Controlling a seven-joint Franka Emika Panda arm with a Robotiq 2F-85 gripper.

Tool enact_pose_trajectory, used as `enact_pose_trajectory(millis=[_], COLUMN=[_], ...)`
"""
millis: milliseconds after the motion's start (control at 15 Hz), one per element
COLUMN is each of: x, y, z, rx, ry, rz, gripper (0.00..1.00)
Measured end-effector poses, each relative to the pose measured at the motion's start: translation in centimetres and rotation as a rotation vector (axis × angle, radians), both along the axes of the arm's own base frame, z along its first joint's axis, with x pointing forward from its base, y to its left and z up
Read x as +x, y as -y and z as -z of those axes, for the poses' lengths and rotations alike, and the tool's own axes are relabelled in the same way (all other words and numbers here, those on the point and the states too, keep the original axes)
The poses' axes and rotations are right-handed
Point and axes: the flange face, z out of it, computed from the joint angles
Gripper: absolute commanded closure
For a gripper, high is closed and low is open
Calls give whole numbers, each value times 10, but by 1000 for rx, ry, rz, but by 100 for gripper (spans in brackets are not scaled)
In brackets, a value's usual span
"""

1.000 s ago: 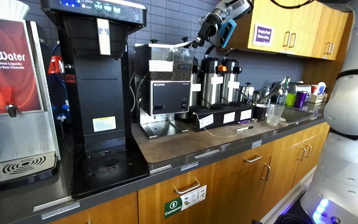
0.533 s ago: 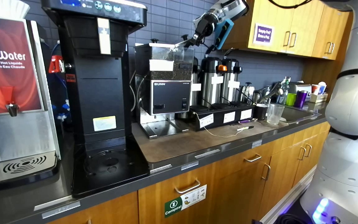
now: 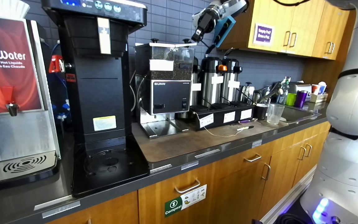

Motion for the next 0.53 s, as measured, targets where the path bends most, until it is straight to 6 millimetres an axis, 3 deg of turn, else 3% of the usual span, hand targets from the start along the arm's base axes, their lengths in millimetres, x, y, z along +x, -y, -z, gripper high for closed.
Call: enact_pose_trajectory(millis=[533], x=[-17], y=[-28], z=[-5], rx=[-54], ry=[0], rz=[-103], gripper=[100])
